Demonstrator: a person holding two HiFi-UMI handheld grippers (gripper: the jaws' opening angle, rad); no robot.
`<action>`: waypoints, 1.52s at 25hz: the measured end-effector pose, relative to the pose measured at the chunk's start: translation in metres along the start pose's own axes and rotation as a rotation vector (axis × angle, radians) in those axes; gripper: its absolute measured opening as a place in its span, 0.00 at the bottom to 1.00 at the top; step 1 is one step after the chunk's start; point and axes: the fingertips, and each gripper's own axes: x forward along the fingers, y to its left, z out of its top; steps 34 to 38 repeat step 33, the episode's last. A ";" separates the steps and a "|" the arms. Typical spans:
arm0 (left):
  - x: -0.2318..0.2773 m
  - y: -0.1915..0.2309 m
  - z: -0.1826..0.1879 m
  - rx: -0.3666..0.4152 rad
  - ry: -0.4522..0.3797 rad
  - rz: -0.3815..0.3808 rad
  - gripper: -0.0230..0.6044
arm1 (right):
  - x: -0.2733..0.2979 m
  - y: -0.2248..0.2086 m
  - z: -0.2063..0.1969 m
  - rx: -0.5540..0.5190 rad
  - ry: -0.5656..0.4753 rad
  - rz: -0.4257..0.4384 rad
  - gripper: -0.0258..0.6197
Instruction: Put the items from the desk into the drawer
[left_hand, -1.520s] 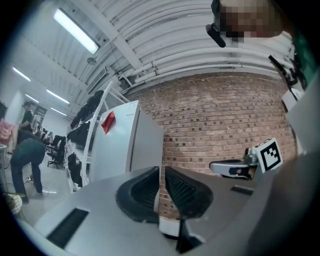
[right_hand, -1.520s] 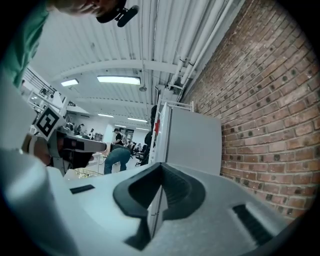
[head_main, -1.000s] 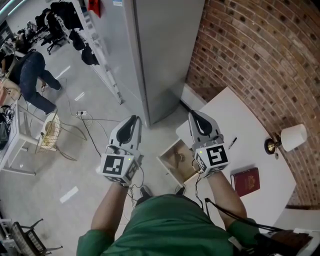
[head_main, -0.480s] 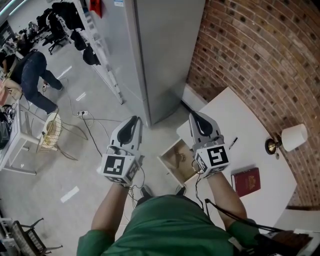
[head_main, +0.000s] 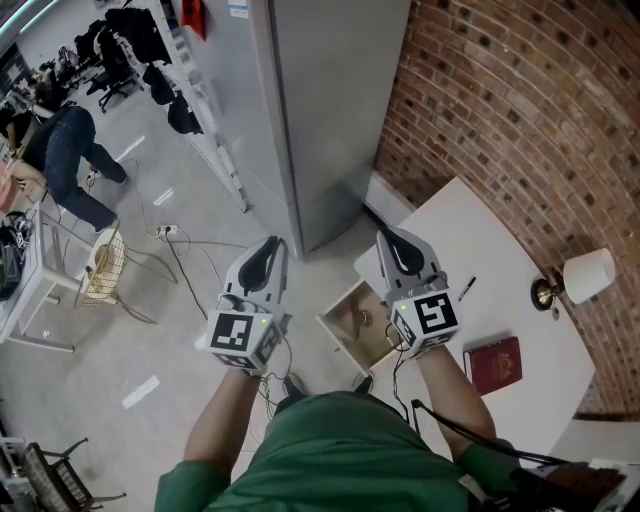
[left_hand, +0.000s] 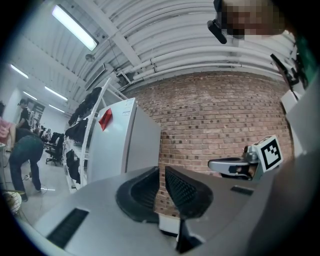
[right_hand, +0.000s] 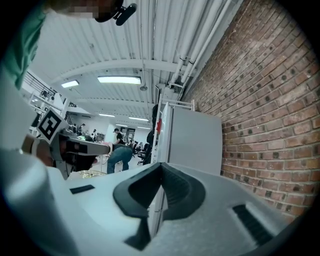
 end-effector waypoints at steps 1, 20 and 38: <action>0.000 0.001 -0.002 -0.002 0.002 -0.002 0.09 | 0.000 0.001 0.000 0.001 0.002 0.002 0.05; 0.000 -0.007 -0.005 0.004 0.019 0.005 0.09 | -0.006 -0.004 -0.001 0.010 -0.009 -0.011 0.04; 0.001 -0.017 -0.009 0.025 0.013 0.026 0.09 | -0.012 -0.015 -0.006 0.040 -0.022 0.007 0.04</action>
